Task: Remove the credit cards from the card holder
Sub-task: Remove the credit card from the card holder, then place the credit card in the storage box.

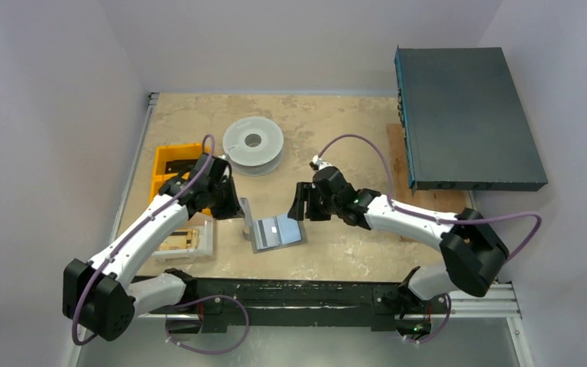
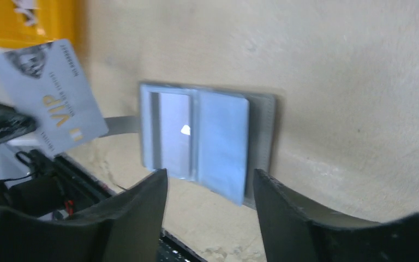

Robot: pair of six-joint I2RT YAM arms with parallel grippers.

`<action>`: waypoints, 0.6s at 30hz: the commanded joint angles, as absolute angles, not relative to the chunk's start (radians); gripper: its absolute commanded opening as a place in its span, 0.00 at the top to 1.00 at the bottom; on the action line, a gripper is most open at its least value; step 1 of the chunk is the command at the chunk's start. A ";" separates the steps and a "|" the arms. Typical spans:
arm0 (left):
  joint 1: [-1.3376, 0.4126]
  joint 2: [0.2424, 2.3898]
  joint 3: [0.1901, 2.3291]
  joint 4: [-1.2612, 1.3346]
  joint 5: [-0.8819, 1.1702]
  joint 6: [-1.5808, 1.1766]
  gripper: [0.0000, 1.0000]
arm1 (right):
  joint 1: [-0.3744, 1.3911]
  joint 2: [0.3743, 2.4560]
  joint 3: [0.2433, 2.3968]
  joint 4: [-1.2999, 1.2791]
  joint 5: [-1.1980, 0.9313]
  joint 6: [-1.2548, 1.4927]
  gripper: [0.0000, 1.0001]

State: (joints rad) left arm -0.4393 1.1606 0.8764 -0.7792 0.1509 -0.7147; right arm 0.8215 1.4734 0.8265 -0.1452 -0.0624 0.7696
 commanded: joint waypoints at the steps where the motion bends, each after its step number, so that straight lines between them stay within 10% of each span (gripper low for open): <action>1: -0.385 1.088 0.960 -0.891 0.012 -0.732 1.00 | 0.818 1.375 0.893 -0.173 -0.058 0.710 0.35; 18: -0.015 1.070 1.050 -0.924 -0.051 -0.813 1.00 | 0.816 1.254 0.878 -0.293 -0.001 0.596 0.13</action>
